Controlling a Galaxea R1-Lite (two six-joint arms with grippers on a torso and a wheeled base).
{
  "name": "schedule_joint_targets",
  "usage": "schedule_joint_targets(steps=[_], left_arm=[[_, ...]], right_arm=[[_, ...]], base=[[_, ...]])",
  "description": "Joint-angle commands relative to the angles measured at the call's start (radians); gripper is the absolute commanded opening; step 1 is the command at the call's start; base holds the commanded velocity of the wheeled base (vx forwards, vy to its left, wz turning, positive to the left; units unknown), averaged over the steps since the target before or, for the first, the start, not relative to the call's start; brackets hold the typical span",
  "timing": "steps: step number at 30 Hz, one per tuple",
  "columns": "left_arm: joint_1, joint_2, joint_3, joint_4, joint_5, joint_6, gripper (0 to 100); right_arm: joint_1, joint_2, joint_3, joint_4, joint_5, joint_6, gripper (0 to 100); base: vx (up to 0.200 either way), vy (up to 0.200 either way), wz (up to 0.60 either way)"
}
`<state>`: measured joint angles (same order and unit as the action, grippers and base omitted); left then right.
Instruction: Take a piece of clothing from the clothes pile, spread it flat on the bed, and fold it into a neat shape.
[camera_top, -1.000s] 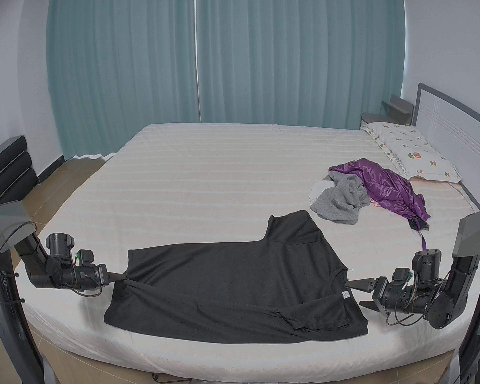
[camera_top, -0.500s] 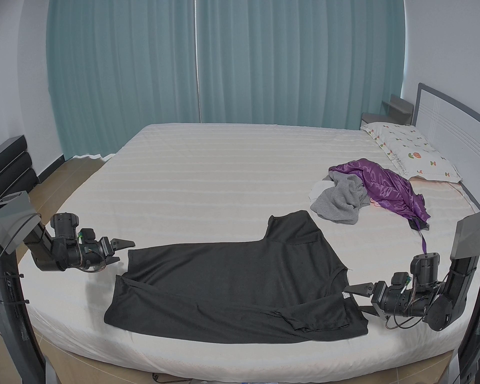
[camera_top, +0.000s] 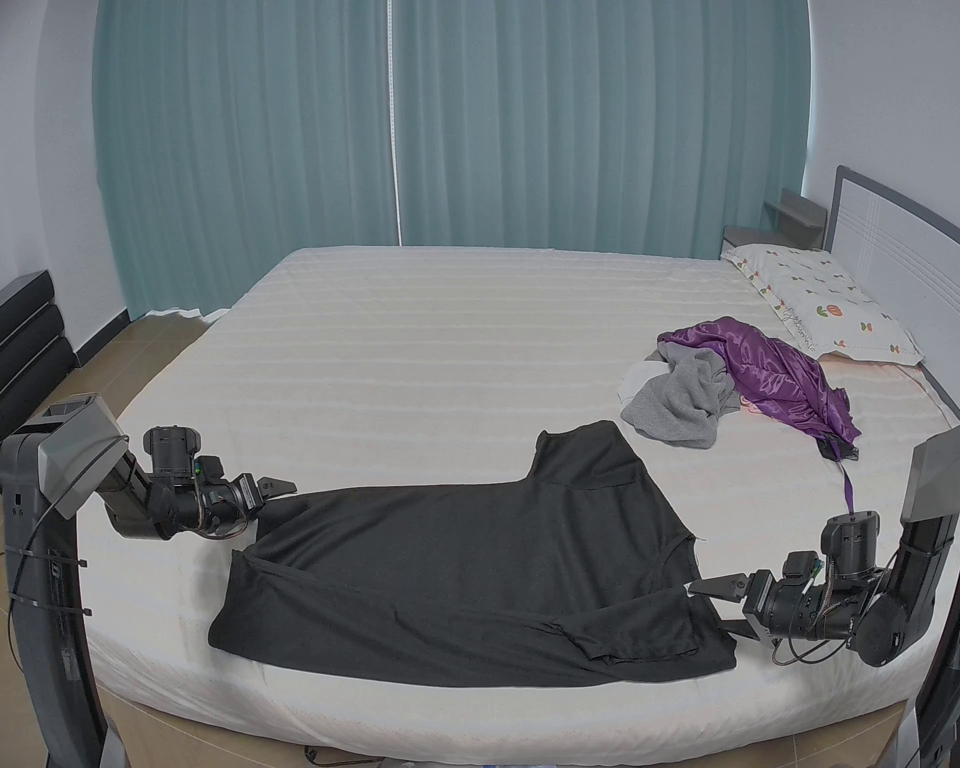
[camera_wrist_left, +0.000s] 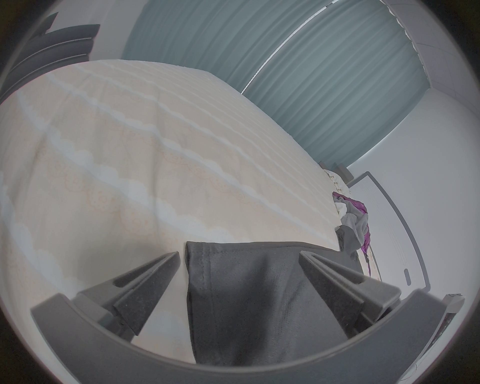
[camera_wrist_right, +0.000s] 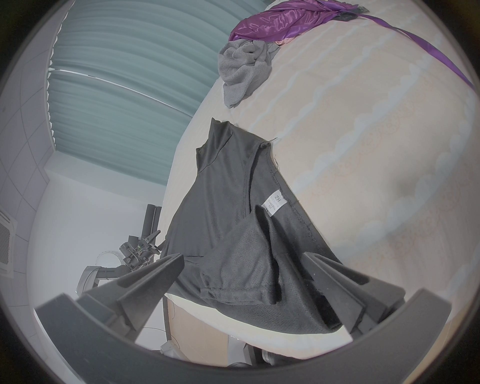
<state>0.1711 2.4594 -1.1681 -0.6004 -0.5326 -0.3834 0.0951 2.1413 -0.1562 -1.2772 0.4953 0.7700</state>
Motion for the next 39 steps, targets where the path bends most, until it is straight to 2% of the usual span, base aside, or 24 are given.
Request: schedule_joint_targets(steps=[1,2,3,11,15,22,31,39], left_arm=[[-0.002,0.032,-0.027,0.001,0.014,0.000,100],[-0.002,0.035,-0.036,0.001,0.020,-0.003,100],[-0.002,0.036,-0.042,0.001,0.028,-0.005,0],[-0.002,0.061,-0.102,-0.005,0.098,-0.006,0],[-0.002,0.069,-0.140,-0.010,0.134,-0.035,0],[-0.002,0.075,-0.193,-0.005,0.138,-0.088,0],[-0.001,0.107,-0.251,-0.004,0.189,-0.104,0],[-0.002,0.107,-0.249,-0.001,0.189,-0.106,0]], right_arm=[[0.000,0.002,0.001,-0.001,0.000,0.000,100],[0.000,0.003,0.001,-0.001,0.000,0.000,100],[0.000,0.003,0.001,-0.001,0.000,0.000,100],[0.000,0.012,0.006,-0.030,0.000,0.000,100],[0.000,0.045,0.030,-0.100,-0.001,0.005,100],[-0.003,0.089,0.075,-0.244,-0.003,0.011,100],[-0.009,0.086,0.079,-0.254,-0.003,0.012,100],[-0.009,0.086,0.079,-0.255,-0.003,0.012,100]], base=[[0.000,0.000,0.00],[0.000,0.000,0.00],[0.000,0.000,0.00],[0.000,0.000,0.00],[0.000,0.000,0.00],[0.000,0.000,0.00],[0.000,0.000,0.00],[0.000,0.000,0.00]])
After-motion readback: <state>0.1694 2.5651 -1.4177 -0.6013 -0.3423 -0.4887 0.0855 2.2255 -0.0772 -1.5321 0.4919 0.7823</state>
